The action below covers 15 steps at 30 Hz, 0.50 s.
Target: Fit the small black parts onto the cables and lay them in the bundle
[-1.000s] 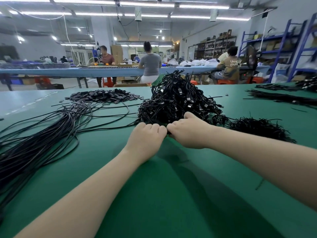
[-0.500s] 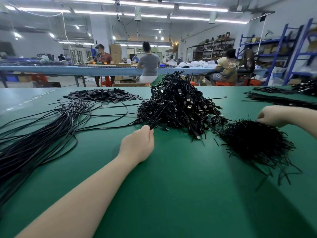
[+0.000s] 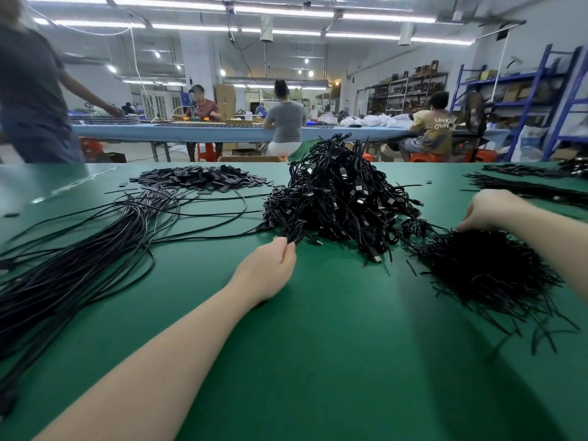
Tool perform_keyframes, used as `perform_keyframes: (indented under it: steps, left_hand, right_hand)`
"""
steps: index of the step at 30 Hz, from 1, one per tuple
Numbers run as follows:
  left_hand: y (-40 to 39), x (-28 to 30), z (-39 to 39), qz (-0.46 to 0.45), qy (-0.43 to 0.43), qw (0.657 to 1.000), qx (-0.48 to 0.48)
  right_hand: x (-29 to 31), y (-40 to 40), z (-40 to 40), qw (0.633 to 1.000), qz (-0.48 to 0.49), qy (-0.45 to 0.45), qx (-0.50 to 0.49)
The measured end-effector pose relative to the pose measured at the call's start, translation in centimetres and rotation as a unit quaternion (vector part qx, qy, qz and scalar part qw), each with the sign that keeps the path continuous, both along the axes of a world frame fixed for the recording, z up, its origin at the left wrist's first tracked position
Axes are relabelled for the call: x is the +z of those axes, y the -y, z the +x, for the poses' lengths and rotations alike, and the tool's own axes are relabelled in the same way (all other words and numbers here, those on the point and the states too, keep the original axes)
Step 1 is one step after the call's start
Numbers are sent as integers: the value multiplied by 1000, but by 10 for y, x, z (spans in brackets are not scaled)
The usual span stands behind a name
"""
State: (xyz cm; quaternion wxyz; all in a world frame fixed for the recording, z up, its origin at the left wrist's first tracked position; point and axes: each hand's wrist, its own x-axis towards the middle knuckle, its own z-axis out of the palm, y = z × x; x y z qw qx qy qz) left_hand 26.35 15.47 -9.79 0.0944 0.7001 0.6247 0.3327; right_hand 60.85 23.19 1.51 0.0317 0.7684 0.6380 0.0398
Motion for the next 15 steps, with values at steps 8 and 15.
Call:
perform_keyframes:
  steps: [8, 15]
  left_hand:
    - [-2, 3, -1, -22, 27, 999, -8]
    - [-10, 4, -5, -71, 117, 990, -26]
  right_hand:
    - [13, -7, -10, 995, -18, 98, 23]
    - [16, -4, -31, 978, 163, 54, 122]
